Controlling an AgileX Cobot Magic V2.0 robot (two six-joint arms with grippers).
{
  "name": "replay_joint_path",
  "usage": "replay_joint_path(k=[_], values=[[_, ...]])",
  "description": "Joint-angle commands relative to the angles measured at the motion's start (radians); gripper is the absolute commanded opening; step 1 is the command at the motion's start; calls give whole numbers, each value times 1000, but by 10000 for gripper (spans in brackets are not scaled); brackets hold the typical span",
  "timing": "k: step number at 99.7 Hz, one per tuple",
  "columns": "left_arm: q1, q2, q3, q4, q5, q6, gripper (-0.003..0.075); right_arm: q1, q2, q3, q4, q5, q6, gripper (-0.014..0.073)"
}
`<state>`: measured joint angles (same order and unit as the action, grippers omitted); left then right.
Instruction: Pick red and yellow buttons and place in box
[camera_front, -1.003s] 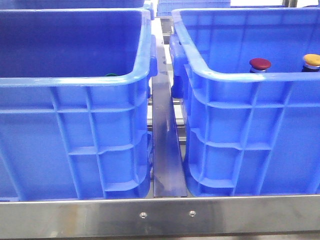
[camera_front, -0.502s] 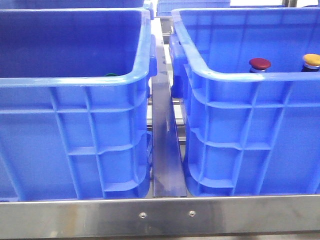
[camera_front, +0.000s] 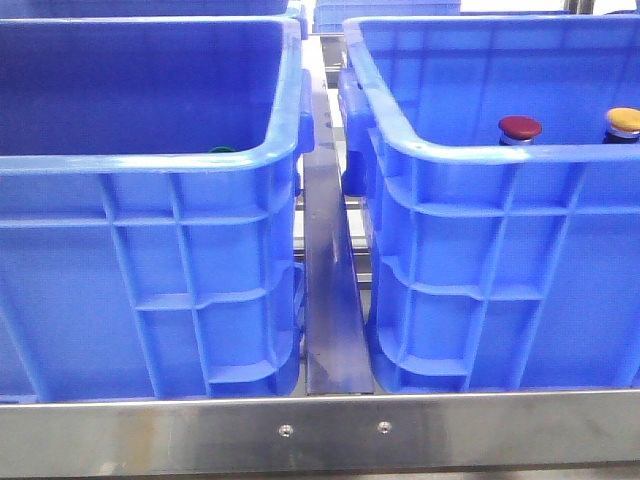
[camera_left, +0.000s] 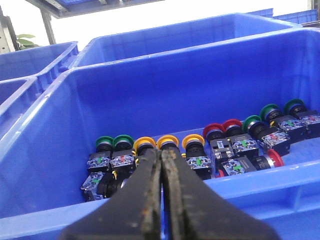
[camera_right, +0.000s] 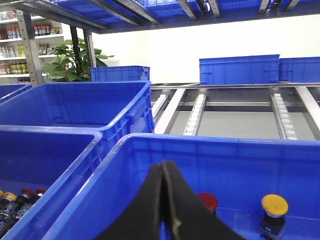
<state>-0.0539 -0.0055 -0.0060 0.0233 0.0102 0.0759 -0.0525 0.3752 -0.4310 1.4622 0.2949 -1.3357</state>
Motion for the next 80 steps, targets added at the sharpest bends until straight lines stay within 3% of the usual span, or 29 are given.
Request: replay_joint_path(k=[1,43,52,62,80], values=[[1,-31,58,-9,-84,-9,-19,-5,6,-24,20,-1,-7,-69],[1,-31,58,-9,-84,-9,-19,-5,6,-24,19,-130,-7,-69],[1,-31,58,-9,-84,-9,-19,-5,5,-25,-35,-150,26,-69],[1,-31,58,-9,-84,-9,-19,-5,1,-25,-233,-176,207,-69],[1,-31,58,-9,-84,-9,-19,-4,-35,-25,-764,-211,759,-69]])
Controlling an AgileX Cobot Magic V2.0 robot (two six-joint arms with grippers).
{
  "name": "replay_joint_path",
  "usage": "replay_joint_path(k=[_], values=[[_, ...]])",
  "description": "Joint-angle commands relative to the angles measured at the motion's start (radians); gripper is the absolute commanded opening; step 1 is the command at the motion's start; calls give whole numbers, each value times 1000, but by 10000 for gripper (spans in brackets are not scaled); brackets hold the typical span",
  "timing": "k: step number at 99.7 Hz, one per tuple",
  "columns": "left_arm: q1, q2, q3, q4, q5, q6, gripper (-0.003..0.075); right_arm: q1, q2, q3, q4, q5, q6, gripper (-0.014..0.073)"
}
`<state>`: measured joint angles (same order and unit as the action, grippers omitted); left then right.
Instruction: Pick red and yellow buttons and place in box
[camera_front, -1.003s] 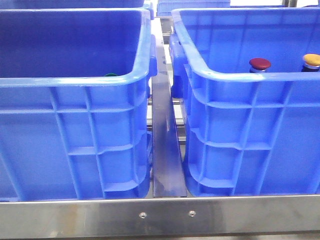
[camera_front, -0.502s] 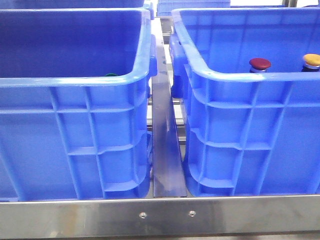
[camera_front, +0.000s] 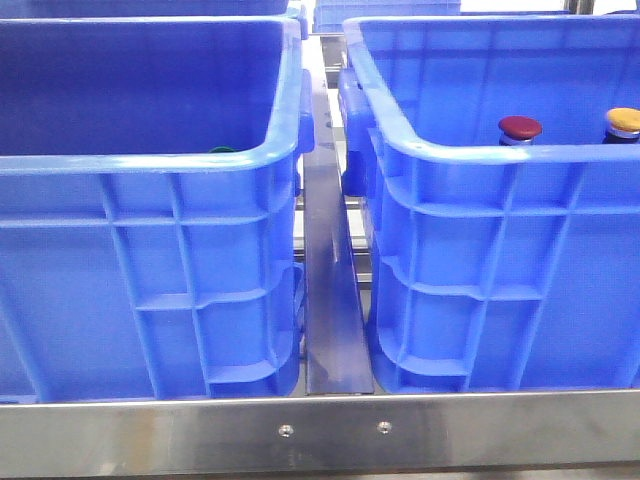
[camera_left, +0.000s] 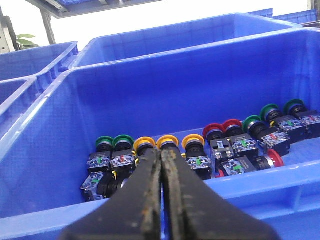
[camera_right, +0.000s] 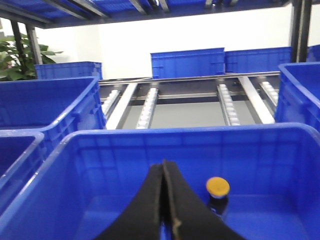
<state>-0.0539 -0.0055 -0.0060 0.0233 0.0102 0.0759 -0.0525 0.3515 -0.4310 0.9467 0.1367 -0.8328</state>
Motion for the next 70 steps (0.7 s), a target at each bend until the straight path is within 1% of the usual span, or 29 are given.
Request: replay_joint_path(k=[1,3,5,8,10,15,19,25,31,52,70], values=[[1,-31,58,-9,-84,-9,-19,-3,-14,-25,-292,-55,300,-69],[1,-31,58,-9,-84,-9,-19,-3,-19,-25,-356,-55,342,-69],[1,-31,58,-9,-84,-9,-19,-3,-25,-25,-397,-55,403,-69],[1,-31,58,-9,-84,-9,-19,-3,-33,-25,-494,-55,499,-69],[1,-31,58,-9,-84,-9,-19,-3,-37,-24,-547,-55,535,-69],[1,-31,58,-9,-84,-9,-19,-3,-51,-21,-661,-55,668,-69],[1,-31,58,-9,-84,-9,-19,-1,-66,-14,-739,-55,738,-69],[1,-31,58,-9,-84,-9,-19,5,-89,4,-811,-61,833,-69],[1,-31,58,-9,-84,-9,-19,21,-120,26,-849,-72,868,-69],[1,-31,58,-9,-84,-9,-19,96,-254,143,-862,-111,869,-69],[1,-31,58,-9,-84,-9,-19,106,-382,250,-876,-113,869,-69]])
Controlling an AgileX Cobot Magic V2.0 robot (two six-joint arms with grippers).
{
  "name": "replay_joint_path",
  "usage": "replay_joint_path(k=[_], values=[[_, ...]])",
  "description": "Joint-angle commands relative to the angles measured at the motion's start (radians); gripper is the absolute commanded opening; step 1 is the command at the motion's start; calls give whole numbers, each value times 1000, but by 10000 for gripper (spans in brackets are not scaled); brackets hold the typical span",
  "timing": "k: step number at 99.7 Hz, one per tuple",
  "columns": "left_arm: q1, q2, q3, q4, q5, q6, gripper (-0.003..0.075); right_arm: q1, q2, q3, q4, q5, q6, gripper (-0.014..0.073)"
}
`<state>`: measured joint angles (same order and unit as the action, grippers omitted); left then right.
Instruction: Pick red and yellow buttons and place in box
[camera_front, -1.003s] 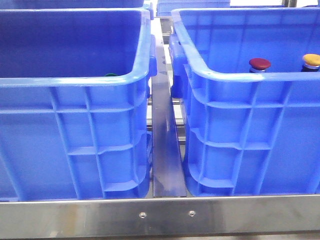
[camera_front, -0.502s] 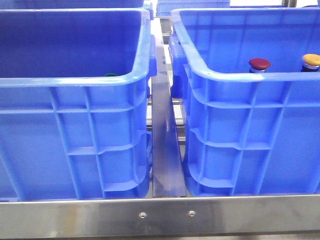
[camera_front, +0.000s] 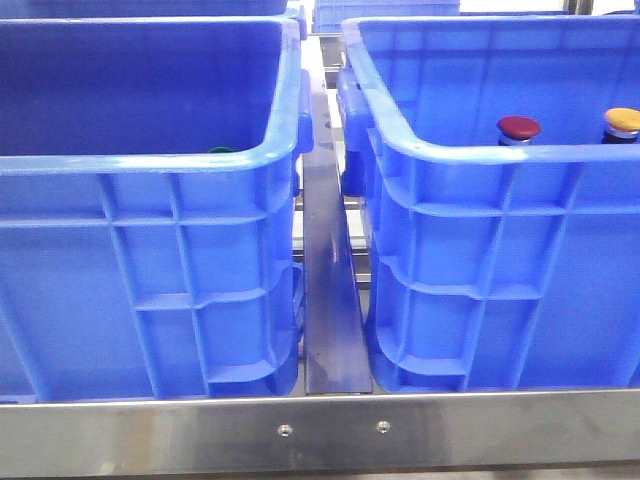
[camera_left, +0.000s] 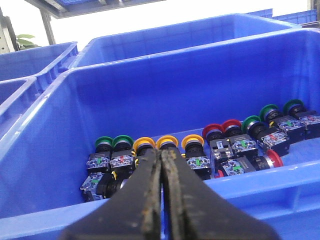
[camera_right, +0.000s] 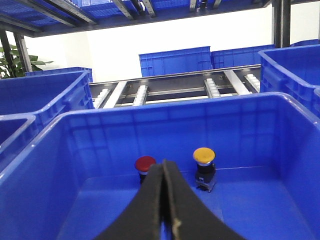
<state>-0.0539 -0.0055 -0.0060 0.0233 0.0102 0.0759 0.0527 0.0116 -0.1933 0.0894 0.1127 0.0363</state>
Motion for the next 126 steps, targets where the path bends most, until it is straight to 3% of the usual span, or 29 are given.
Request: replay_joint_path(k=[1,37,126], values=[[1,-31,58,-9,-84,-9,-19,1,-51,17,-20,-89,0,-69],[1,-31,58,-9,-84,-9,-19,36,-46,209,-30,-343,1,-69],[1,-31,58,-9,-84,-9,-19,72,-46,206,-34,-325,1,-69]])
